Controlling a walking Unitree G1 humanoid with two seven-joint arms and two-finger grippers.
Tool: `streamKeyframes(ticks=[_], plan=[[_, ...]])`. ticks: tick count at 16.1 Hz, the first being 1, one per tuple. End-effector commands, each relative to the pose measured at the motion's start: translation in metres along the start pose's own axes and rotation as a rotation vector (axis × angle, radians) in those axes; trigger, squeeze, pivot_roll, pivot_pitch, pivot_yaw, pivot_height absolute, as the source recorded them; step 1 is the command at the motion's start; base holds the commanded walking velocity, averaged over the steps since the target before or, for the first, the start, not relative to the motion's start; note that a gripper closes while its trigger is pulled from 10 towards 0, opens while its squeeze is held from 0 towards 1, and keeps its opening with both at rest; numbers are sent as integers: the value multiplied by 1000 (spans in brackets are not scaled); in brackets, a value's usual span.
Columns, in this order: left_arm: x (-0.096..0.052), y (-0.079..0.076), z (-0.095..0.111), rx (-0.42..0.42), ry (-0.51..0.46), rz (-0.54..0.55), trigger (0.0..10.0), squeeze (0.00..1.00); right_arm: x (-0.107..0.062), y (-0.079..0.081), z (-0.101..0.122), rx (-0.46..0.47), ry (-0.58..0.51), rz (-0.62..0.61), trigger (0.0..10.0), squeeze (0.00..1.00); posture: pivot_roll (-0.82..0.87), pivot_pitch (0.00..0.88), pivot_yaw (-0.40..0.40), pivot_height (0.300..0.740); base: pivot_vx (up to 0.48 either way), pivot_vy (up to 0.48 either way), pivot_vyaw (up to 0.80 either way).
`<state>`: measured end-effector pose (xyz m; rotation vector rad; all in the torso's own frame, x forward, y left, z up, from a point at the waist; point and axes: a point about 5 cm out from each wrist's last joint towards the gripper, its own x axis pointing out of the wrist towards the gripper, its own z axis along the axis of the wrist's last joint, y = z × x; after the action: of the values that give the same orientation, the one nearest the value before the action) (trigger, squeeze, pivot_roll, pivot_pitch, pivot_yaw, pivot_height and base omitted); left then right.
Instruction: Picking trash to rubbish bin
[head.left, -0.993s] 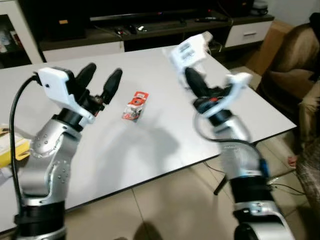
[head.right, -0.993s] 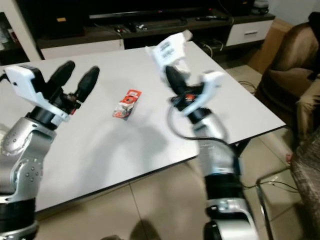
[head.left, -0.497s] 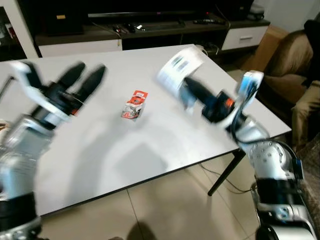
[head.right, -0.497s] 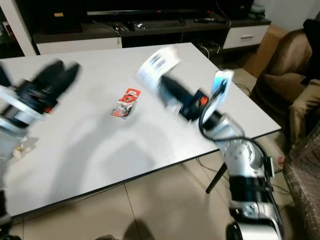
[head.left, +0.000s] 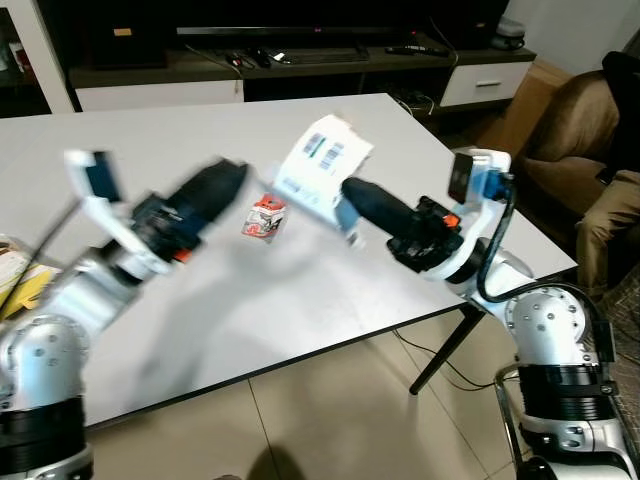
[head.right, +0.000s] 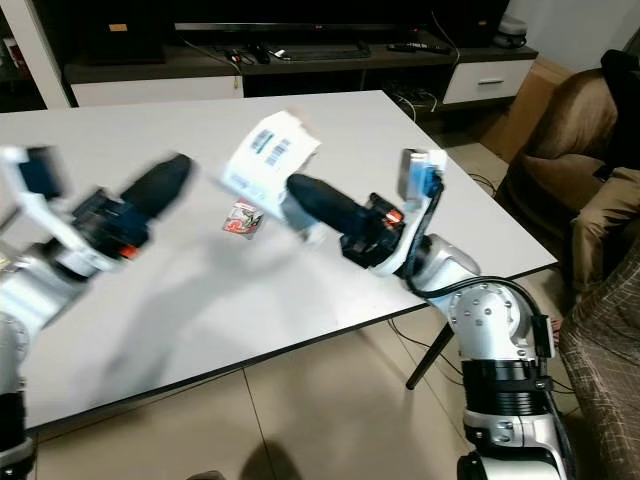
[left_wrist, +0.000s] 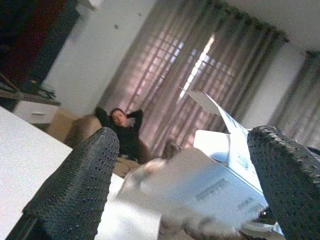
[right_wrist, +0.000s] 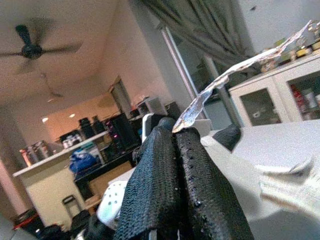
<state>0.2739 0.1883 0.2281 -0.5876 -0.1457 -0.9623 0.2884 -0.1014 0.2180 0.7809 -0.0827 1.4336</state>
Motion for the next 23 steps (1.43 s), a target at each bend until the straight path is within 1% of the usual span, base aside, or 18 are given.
streamKeyframes(ticks=[1, 3, 4, 5, 6, 7, 8, 9, 10, 11, 12, 17, 18, 23], plan=[[8, -7, -5, 11, 48, -39, 10000, 0, 3, 6, -1, 6, 8, 45, 0, 0, 43, 0, -109, 740, 0, 0, 0], [11, -8, -5, 9, 33, -63, 10000, 0, 5, 8, -4, 18, 14, 54, 0, 0, 41, 0, -106, 740, 0, 0, 0], [12, -11, -3, 6, 17, -91, 10000, 0, 5, 8, -6, 25, 15, 53, 0, 0, 42, 0, -106, 740, 0, 0, 0], [13, -14, -3, -4, 27, -127, 10000, 0, 5, 8, -7, 28, 13, 48, 0, 0, 40, 0, -103, 740, 0, 0, 0], [13, -15, -4, -6, 36, -137, 10000, 0, 5, 8, -7, 27, 13, 46, 0, 0, 40, 0, -103, 740, 0, 0, 0], [12, -18, -10, -10, 80, -161, 10000, 0, 5, 8, -6, 25, 10, 42, 0, 0, 39, 0, -102, 740, 0, 0, 0], [12, -18, -12, -12, 92, -167, 10000, 0, 5, 8, -6, 24, 10, 41, 0, 0, 39, 0, -102, 740, 0, 0, 0], [10, -18, -20, -12, 145, -170, 6157, 0, 5, 8, -6, 24, 10, 43, 0, 0, 37, 0, -103, 740, 0, 0, 0], [10, -17, -24, -14, 171, -164, 2235, 0, 5, 9, -5, 24, 12, 47, 0, 0, 38, 0, -103, 740, 0, 0, 0], [10, -16, -25, -15, 176, -160, 2235, 0, 6, 9, -5, 25, 13, 49, 0, 0, 37, 0, -104, 740, 0, 0, 0], [10, -15, -26, -17, 174, -156, 0, 0, 6, 9, -5, 25, 14, 51, 0, 0, 37, 0, -105, 740, 0, 0, 0], [10, -11, -23, -18, 155, -146, 0, 0, 6, 8, -6, 20, 24, 48, 0, 0, 39, 0, -108, 740, 0, 0, 0], [10, -11, -22, -28, 140, -150, 0, 0, 6, 7, -7, 20, 25, 46, 0, 0, 39, 0, -109, 740, 0, 0, 0], [10, -14, -21, -38, 131, -167, 0, 0, 7, 6, -8, 19, 31, 50, 0, 0, 45, 0, -111, 740, 0, 0, 0]])
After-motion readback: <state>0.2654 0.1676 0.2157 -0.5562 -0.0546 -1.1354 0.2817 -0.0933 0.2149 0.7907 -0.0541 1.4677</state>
